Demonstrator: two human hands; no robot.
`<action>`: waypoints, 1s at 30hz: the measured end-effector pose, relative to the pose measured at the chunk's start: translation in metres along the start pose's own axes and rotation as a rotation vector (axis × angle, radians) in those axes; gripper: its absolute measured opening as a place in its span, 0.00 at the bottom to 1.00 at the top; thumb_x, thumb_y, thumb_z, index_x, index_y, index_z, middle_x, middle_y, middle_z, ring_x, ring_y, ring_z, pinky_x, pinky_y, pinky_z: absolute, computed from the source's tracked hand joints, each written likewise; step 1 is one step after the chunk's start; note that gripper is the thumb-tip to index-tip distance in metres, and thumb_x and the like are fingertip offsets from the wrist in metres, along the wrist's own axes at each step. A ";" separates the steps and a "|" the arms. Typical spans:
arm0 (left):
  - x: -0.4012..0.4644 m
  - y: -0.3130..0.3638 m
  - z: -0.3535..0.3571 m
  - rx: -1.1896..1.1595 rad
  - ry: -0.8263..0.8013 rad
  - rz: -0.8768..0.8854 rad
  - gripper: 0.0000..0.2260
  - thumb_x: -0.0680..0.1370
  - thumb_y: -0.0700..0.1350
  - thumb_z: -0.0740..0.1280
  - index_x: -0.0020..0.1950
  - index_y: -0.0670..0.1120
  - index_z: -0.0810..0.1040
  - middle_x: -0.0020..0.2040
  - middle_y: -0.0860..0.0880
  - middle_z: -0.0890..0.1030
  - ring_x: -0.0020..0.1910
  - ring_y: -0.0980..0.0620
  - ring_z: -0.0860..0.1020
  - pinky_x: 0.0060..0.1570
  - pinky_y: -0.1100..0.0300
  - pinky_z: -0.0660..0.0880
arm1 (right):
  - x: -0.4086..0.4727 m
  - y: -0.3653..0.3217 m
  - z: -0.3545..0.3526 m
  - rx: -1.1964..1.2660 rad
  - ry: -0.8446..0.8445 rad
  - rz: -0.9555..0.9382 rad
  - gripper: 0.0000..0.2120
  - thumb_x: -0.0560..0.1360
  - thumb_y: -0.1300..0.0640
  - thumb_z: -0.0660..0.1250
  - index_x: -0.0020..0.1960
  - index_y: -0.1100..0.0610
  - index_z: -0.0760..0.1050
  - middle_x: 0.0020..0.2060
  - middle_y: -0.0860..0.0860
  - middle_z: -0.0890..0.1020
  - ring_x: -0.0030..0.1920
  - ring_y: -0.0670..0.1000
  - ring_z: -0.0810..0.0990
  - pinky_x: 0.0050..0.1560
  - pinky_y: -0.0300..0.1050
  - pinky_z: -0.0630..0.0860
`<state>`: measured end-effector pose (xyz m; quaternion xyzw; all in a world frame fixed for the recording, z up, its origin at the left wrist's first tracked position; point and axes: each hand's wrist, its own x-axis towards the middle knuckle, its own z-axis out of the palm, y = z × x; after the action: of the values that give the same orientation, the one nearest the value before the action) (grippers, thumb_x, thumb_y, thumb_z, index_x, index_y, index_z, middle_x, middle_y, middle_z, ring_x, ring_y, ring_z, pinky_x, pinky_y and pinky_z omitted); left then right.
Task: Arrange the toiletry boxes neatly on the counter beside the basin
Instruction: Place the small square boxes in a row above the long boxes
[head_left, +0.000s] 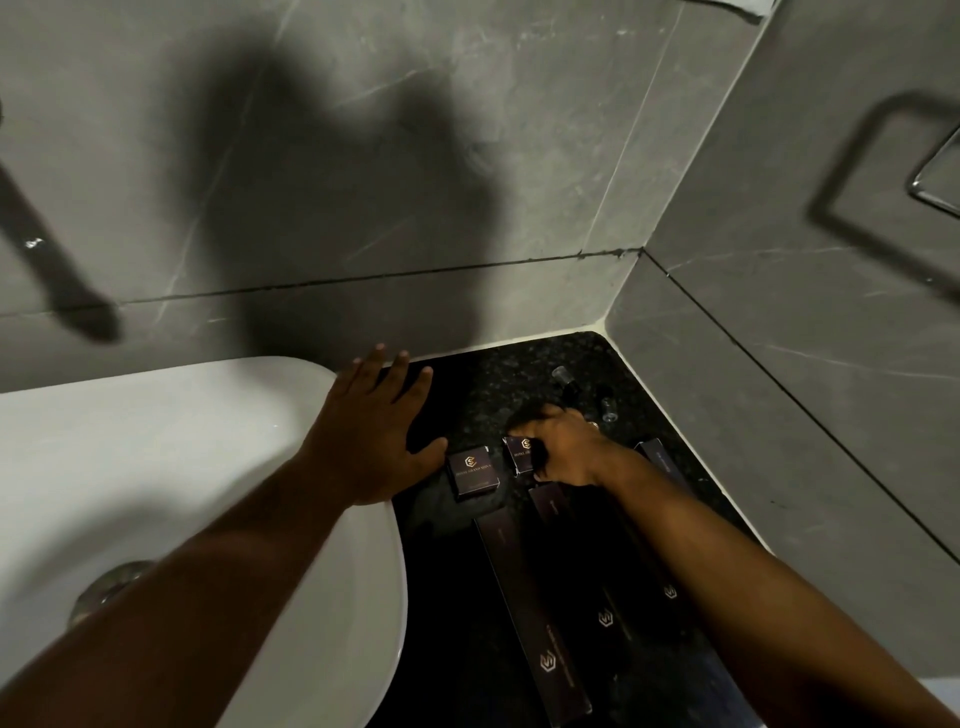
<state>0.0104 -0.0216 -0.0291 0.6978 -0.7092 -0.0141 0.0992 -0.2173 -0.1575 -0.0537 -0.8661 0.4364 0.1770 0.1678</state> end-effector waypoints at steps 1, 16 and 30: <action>0.000 0.000 0.000 -0.005 -0.001 0.000 0.38 0.70 0.68 0.45 0.75 0.48 0.54 0.77 0.41 0.55 0.75 0.40 0.47 0.70 0.47 0.43 | -0.001 0.000 -0.001 -0.004 -0.003 -0.001 0.34 0.67 0.54 0.73 0.69 0.41 0.66 0.67 0.55 0.68 0.67 0.63 0.65 0.68 0.60 0.67; 0.000 0.000 0.001 -0.019 0.013 0.005 0.38 0.71 0.68 0.46 0.75 0.47 0.56 0.76 0.40 0.58 0.75 0.39 0.49 0.71 0.43 0.47 | 0.022 0.054 -0.030 0.268 0.419 0.354 0.21 0.71 0.40 0.65 0.53 0.55 0.79 0.52 0.59 0.83 0.55 0.62 0.80 0.55 0.55 0.77; 0.001 -0.002 0.002 -0.003 0.013 0.009 0.36 0.72 0.67 0.49 0.74 0.49 0.57 0.76 0.41 0.59 0.75 0.39 0.50 0.71 0.43 0.49 | 0.054 0.055 -0.013 0.160 0.503 0.379 0.20 0.74 0.45 0.65 0.57 0.59 0.73 0.54 0.61 0.81 0.59 0.64 0.74 0.57 0.56 0.72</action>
<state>0.0118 -0.0227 -0.0309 0.6944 -0.7118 -0.0102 0.1050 -0.2300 -0.2312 -0.0742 -0.7701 0.6302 -0.0494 0.0864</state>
